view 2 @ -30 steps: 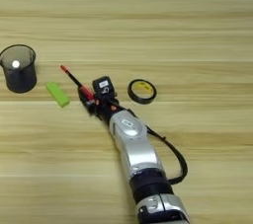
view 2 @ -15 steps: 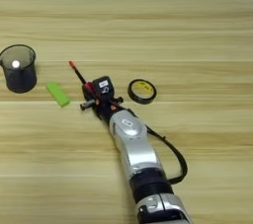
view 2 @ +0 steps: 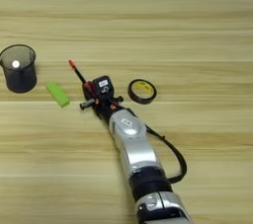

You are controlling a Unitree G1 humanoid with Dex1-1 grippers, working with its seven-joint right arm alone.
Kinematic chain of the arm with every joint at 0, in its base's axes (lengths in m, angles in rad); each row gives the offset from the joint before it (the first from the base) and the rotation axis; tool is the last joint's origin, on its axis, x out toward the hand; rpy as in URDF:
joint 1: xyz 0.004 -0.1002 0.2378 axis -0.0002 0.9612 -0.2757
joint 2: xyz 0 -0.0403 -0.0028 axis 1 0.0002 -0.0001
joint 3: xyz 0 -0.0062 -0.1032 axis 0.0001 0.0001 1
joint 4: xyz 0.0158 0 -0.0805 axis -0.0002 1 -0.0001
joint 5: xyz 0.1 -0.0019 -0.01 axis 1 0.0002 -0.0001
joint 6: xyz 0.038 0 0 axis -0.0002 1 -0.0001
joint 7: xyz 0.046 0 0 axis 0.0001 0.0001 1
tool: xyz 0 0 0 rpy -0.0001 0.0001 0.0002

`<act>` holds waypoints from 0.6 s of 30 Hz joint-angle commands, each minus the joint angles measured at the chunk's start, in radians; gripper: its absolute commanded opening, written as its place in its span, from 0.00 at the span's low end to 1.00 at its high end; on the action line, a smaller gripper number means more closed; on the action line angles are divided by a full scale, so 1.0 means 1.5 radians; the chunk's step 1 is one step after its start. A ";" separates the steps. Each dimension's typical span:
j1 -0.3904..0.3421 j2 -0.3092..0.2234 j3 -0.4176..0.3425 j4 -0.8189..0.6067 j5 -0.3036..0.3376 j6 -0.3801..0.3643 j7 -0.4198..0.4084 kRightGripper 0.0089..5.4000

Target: Move the objects on the table

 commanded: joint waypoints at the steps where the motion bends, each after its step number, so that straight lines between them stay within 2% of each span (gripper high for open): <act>1: 0.001 -0.010 -0.019 -0.019 0.002 0.007 -0.026 0.13; 9: 0.035 -0.025 -0.041 -0.084 0.008 0.035 -0.037 0.13; 18: 0.051 -0.040 -0.075 -0.114 0.013 0.082 -0.065 0.13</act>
